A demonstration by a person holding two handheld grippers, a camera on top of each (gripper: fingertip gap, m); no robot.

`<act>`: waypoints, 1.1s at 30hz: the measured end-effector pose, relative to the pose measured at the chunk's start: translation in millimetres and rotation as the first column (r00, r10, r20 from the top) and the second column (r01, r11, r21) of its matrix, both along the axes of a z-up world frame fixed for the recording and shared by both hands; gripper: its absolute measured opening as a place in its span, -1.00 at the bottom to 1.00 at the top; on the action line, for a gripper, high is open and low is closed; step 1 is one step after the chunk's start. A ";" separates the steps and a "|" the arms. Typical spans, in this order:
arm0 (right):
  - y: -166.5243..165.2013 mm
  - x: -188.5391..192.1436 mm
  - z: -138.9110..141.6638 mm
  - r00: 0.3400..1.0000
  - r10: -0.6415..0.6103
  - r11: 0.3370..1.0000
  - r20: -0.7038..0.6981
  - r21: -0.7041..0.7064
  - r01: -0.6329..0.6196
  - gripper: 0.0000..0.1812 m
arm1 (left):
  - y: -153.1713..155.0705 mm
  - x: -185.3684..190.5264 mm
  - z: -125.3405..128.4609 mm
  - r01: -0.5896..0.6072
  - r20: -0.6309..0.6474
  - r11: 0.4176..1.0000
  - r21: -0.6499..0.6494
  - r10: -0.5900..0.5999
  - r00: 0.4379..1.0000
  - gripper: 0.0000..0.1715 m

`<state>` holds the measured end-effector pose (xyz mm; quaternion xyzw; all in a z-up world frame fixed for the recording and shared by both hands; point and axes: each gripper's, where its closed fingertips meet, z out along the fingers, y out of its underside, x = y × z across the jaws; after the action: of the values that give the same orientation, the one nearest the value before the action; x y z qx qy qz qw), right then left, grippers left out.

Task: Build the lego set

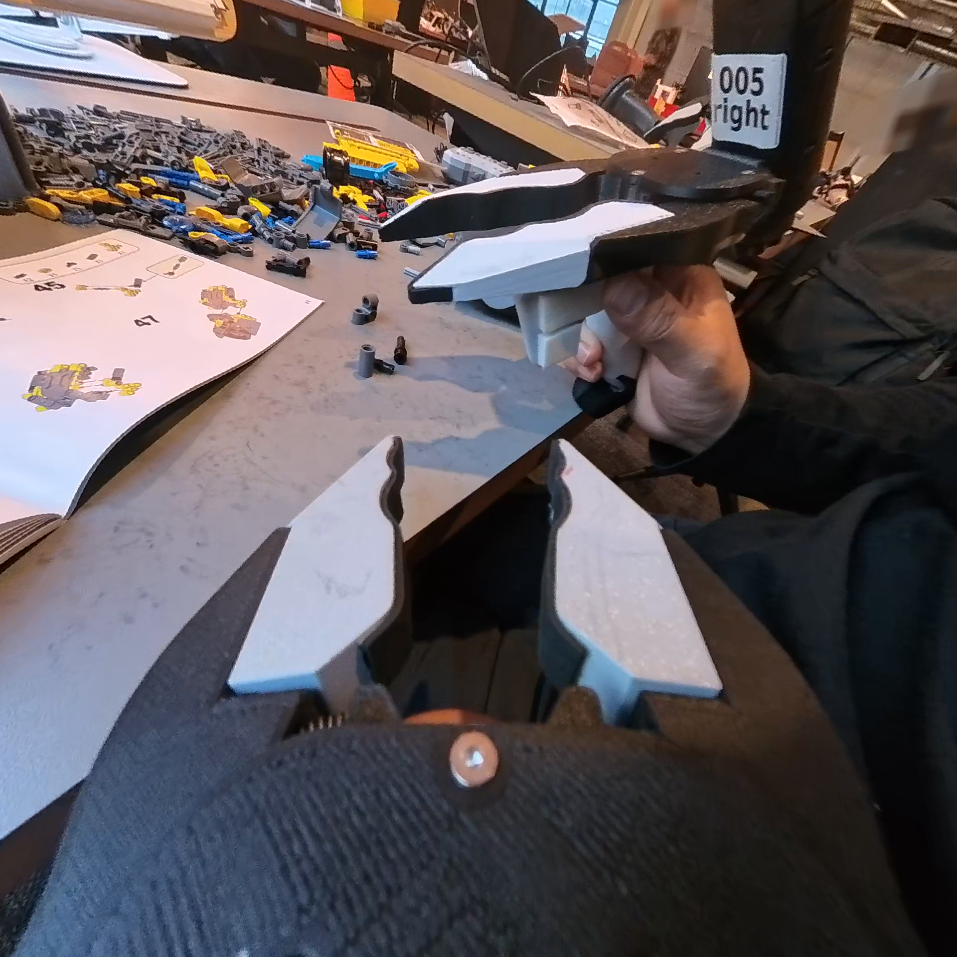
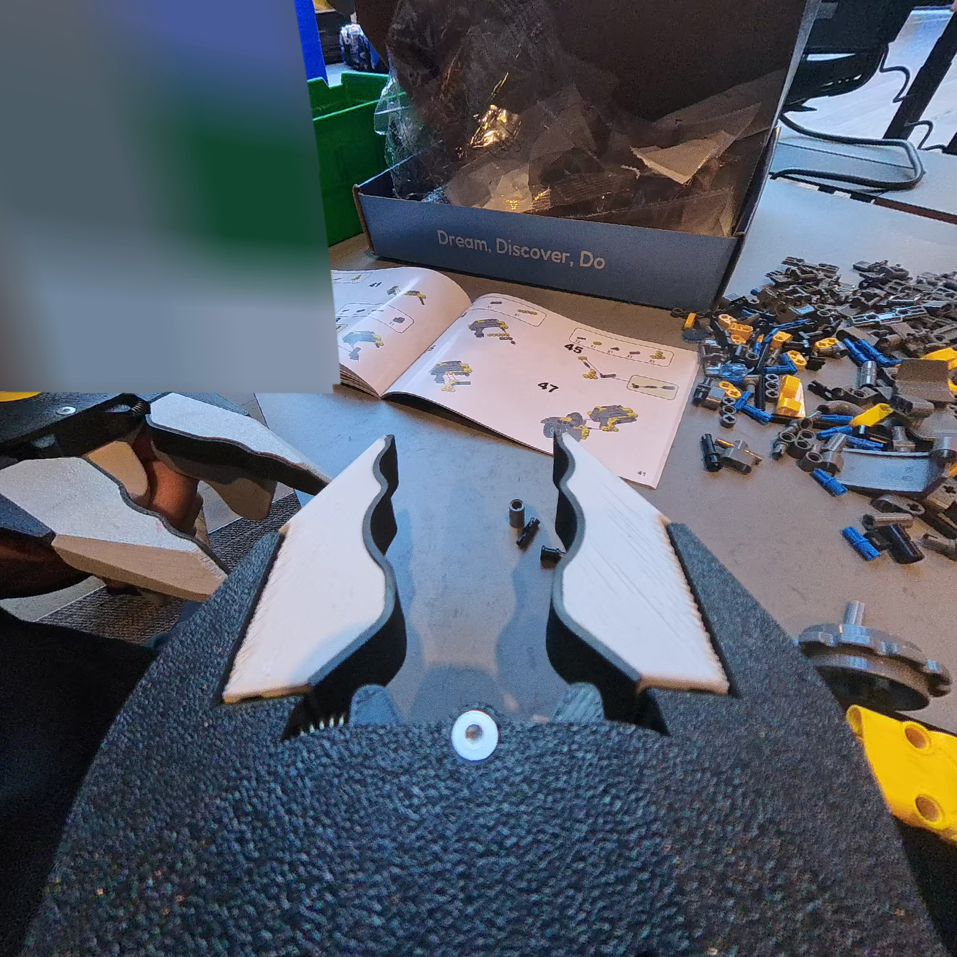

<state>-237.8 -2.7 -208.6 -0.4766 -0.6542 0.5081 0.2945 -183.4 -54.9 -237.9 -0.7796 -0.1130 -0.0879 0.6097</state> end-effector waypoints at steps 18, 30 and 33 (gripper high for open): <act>50.5 34.0 -48.0 0.959 -0.162 0.986 0.232 0.079 0.147 -0.51 | 5.9 -1.2 -10.9 0.000 -0.009 0.999 -0.046 0.000 1.000 -0.36; 31.3 19.5 -60.6 0.931 -0.091 0.996 0.355 0.021 0.089 -0.50 | 4.1 -5.9 -12.6 -0.007 0.002 0.998 -0.056 0.007 1.000 -0.37; 26.4 16.1 -60.7 0.919 -0.059 0.997 0.391 -0.018 0.072 -0.50 | 2.3 -5.8 -9.1 -0.002 0.022 0.999 -0.040 0.003 1.000 -0.37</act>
<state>-221.7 23.7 -269.3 -0.5944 -0.6753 0.4032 0.1676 -189.3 -52.6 -247.1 -0.7905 -0.1224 -0.0932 0.5929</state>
